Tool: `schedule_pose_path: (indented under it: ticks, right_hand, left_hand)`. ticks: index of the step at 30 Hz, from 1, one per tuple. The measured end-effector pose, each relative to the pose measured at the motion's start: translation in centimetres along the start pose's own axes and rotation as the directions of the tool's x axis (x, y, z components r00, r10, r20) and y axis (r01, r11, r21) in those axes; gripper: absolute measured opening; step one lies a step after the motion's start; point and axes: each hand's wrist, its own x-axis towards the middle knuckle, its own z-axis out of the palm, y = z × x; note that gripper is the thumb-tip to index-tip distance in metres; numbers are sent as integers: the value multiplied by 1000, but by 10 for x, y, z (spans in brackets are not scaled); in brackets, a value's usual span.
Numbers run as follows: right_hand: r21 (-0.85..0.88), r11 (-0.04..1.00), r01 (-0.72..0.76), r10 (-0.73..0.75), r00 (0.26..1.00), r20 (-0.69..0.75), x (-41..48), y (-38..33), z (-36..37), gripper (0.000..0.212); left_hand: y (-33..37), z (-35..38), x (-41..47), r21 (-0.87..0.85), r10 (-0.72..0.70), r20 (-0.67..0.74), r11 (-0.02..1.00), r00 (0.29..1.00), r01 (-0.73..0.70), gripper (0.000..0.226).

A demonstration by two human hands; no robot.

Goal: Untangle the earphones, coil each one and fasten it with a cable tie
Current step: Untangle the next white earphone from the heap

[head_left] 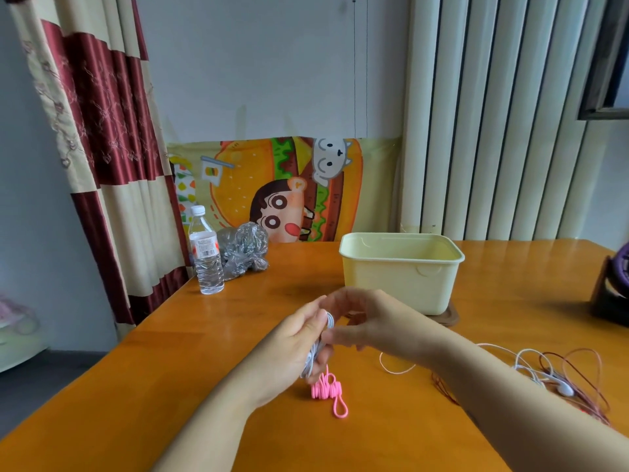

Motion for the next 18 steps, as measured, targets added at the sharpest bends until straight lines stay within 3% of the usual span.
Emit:
schedule_pose_path:
  ticks: [4,9,11,14,18]
  right_hand:
    - [45,992,117,-120,991,63,1,-10,2,28]
    - [114,992,60,-57,998,-27,6,-1,-2,11]
    - [103,994,39,-35,999,-41,8,6,-4,10]
    - [68,998,7,-1,996,-91,13,14,-6,10]
    - [39,999,-31,37,988,-147,30,28,-7,2]
  left_hand:
    - [6,2,-4,-93,32,39,995,999,-28,37]
    - [-1,-1,1,-219,-40,74,974,996,56,55]
    - [-6,-5,4,-126,-45,76,991,996,54,57]
    - [-13,-10,12,99,53,80,993,995,-61,31]
    - [-27,-19,36,190,125,-107,976,986,-103,15]
